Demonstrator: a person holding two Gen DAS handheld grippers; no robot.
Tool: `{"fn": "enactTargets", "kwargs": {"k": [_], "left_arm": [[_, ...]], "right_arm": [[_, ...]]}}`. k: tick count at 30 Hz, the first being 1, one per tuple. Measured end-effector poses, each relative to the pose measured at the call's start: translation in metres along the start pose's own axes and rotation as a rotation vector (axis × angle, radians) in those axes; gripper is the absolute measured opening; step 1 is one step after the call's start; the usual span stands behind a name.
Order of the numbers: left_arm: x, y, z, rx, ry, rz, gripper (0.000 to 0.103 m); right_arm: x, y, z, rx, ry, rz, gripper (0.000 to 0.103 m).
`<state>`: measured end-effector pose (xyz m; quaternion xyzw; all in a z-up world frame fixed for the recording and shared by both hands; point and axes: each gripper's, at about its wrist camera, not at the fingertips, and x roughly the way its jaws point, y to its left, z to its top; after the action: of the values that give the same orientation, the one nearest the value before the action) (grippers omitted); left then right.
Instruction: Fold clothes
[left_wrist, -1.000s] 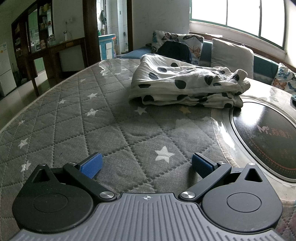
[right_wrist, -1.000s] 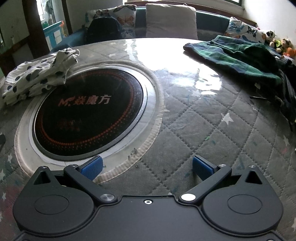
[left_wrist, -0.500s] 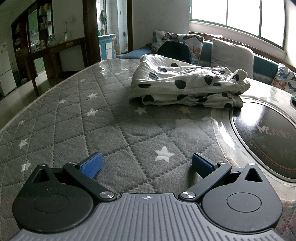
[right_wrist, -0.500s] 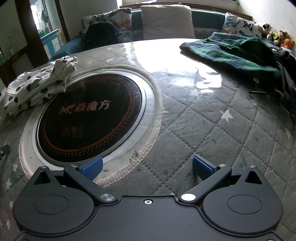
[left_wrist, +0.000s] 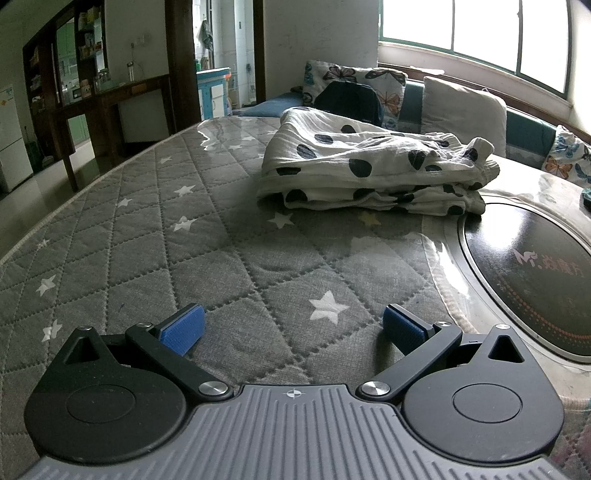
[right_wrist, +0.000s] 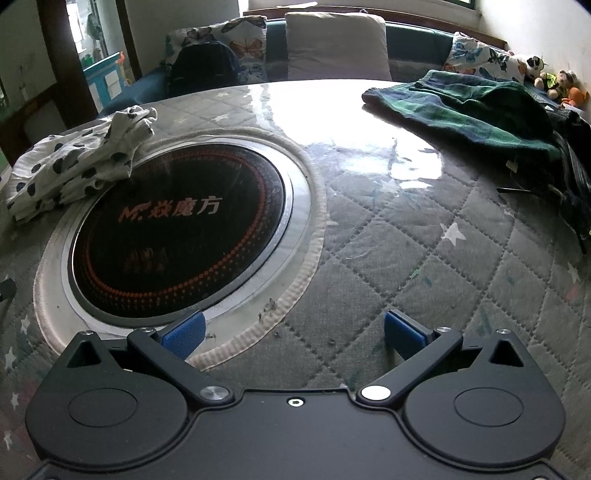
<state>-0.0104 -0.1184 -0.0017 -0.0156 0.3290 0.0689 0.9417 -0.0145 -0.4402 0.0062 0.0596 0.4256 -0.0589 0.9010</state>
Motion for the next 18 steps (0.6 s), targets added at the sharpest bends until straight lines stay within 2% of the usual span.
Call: {"fn": "enactTargets", "kwargs": {"k": [18], "left_arm": [[0.0, 0.0, -0.0001, 0.0, 0.0, 0.0, 0.103]], "right_arm": [[-0.0048, 0.0069, 0.0019, -0.02, -0.02, -0.031, 0.103]]}}
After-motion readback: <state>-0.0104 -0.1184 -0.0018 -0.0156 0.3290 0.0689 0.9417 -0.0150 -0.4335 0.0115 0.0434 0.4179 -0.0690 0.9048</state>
